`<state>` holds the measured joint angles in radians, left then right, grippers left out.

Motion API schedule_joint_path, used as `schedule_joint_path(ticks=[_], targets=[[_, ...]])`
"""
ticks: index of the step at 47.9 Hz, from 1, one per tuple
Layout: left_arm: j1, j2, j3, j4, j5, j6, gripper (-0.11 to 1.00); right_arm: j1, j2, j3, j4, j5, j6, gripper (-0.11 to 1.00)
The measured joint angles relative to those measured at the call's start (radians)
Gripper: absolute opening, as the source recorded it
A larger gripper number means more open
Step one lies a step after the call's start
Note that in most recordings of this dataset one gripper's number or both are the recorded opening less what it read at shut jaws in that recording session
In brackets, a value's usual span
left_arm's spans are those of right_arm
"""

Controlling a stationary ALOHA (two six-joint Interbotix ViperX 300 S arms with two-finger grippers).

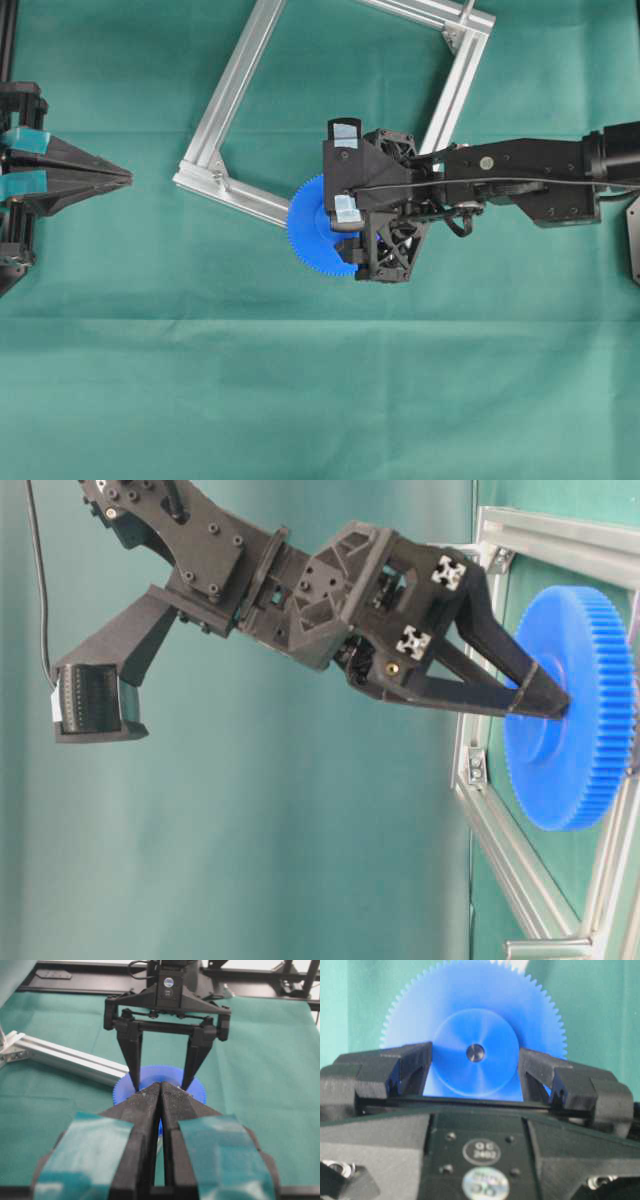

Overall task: Find the location of the shaft and insert the gear.
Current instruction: 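Push the blue gear onto the shaft with the right gripper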

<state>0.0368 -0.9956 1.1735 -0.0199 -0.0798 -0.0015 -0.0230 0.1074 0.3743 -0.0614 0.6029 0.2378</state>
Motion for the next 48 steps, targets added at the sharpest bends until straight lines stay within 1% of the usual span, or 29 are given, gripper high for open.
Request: schedule_joint_path(ticks=[29, 48], targets=[[0.000, 0.000, 0.000, 0.002, 0.000, 0.000, 0.01, -0.002, 0.011, 0.002, 0.000, -0.018, 0.006, 0.69], [0.000, 0.000, 0.000, 0.002, 0.014, 0.000, 0.01, -0.002, 0.052, 0.002, 0.000, -0.049, 0.006, 0.69]])
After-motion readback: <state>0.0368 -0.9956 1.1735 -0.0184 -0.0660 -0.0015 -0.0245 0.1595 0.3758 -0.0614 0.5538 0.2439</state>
